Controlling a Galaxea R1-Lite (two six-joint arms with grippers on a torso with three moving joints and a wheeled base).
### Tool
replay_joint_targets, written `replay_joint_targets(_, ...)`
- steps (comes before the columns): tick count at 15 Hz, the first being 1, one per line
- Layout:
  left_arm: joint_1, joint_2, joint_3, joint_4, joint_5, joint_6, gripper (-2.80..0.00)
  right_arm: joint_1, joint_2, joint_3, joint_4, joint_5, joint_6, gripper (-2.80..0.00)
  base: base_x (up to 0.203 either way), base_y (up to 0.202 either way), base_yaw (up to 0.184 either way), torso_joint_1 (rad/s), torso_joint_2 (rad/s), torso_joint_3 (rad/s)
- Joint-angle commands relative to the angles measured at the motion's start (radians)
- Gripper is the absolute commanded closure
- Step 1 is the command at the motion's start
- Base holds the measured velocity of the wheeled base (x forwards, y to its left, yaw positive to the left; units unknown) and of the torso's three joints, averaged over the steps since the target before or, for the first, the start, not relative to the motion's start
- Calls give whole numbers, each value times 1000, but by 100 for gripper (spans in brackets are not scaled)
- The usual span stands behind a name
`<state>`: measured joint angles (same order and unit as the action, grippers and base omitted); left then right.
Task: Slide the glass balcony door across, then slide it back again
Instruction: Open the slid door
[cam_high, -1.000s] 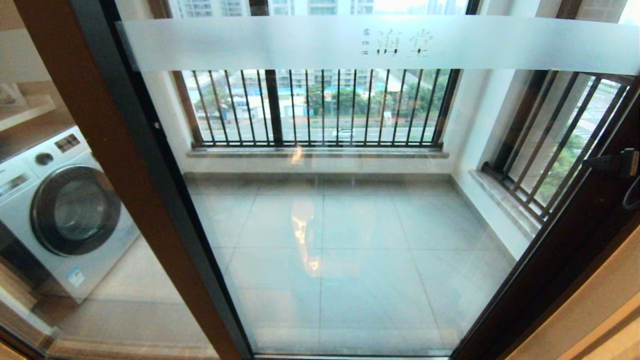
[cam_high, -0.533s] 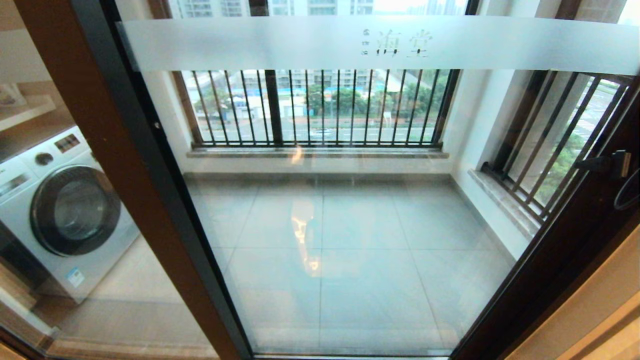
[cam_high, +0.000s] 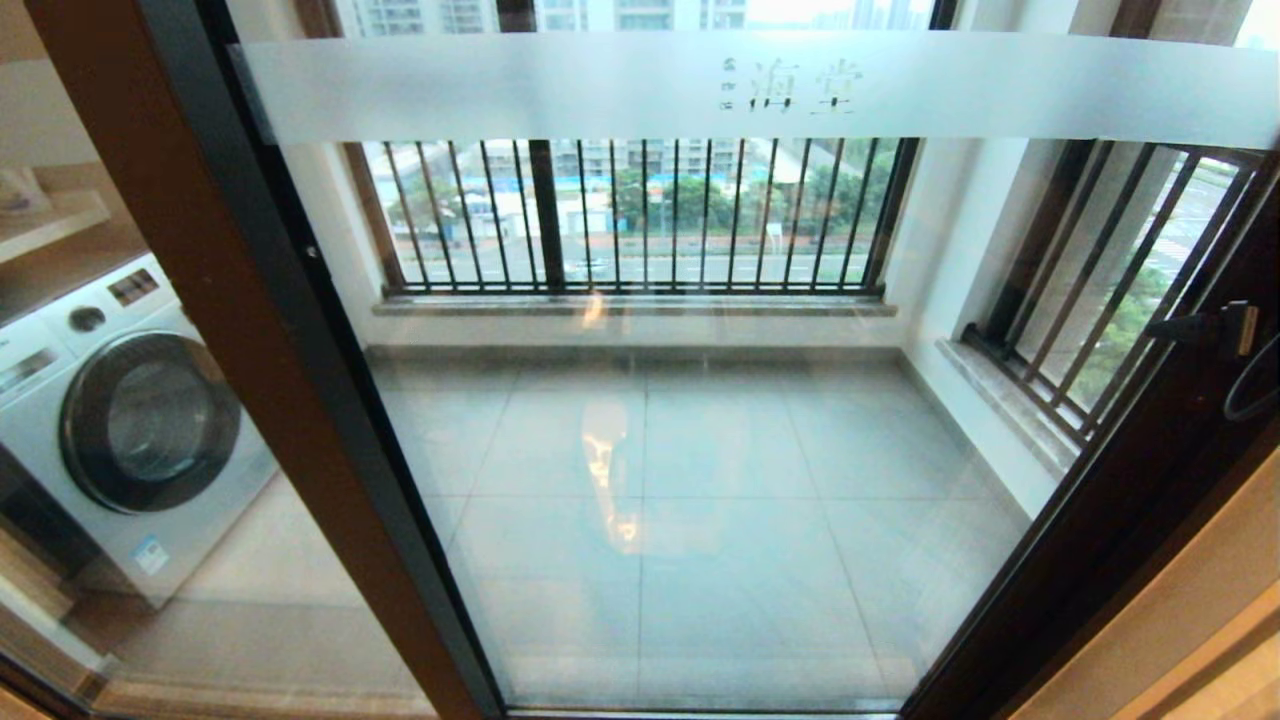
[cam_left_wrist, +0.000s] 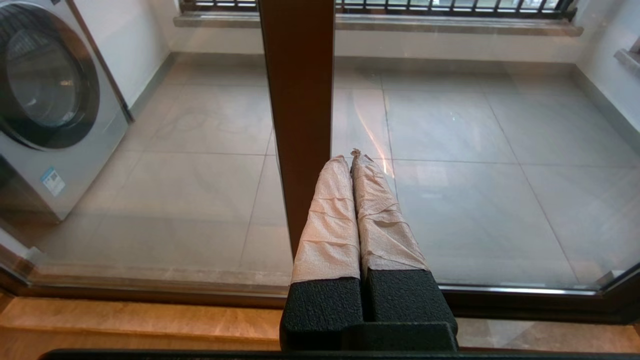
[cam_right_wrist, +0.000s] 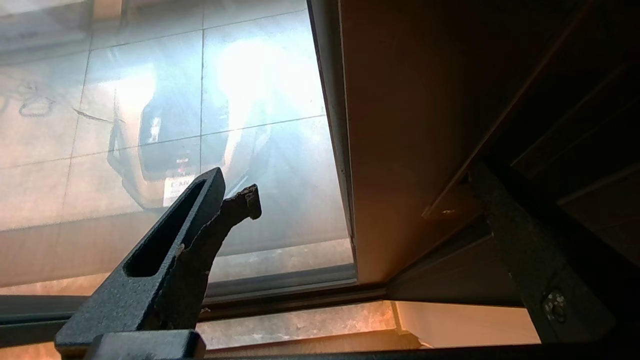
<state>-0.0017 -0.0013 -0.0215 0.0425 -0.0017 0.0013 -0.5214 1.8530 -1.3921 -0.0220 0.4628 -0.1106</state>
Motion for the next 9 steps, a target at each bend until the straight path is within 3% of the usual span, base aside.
replay_joint_targets(1,0,1,0,0,0,0,0,6,-12,6,5,14,2,-280,0,0,0,0,0,0)
replay_joint_targets(9,0,1,0,0,0,0,0,18,-37,34,5,30,2,-280,0,0,0,0,0,0)
